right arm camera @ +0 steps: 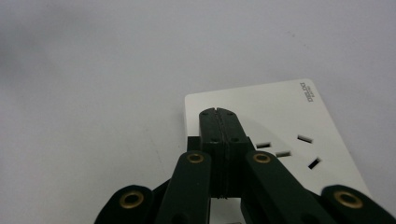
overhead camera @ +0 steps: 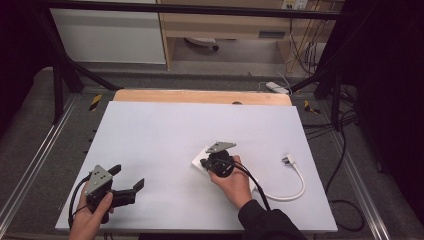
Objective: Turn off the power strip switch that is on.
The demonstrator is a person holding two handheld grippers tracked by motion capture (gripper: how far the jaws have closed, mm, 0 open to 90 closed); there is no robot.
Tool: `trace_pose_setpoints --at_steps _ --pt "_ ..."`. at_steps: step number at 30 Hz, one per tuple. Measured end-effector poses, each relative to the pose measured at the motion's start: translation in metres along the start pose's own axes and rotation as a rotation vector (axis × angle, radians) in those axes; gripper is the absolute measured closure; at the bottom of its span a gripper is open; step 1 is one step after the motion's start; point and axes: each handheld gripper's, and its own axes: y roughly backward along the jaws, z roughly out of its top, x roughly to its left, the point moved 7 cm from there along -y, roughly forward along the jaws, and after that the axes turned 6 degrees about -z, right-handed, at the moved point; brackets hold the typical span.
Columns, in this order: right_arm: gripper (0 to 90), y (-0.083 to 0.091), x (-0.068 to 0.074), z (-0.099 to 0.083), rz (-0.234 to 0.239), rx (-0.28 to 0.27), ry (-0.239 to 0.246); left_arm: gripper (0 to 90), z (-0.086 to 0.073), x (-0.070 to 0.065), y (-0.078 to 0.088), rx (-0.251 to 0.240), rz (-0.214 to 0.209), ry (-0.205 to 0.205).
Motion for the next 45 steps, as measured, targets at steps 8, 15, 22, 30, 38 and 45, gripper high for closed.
trace_pose_setpoints --at_steps 8,15,22,30,38,45 --pt "90.0 -0.0001 0.0002 0.0 -0.002 -0.002 0.002 5.2 -0.0001 -0.0003 -0.0002 0.001 -0.001 -0.002" --pt "90.0 -0.0001 0.0002 0.0 -0.001 -0.001 0.005 5.1 -0.0002 -0.0004 -0.0003 0.002 -0.002 -0.003" --pt "90.0 -0.0002 0.0009 0.0 0.0 -0.001 0.008 5.2 -0.0003 -0.0004 -0.0004 0.004 -0.001 -0.005" --pt "90.0 -0.0005 0.0013 0.0004 -0.001 0.002 0.012 5.2 -0.0005 -0.0007 -0.0007 0.005 -0.002 -0.004" --pt "90.0 -0.0016 0.0019 0.0005 -0.006 0.01 0.019 5.2 -0.0007 -0.0007 -0.0007 0.006 -0.002 -0.005" --pt "90.0 -0.0033 0.0047 0.0005 0.001 0.011 0.027 5.2 -0.0007 -0.0007 -0.0006 0.006 -0.003 -0.004"
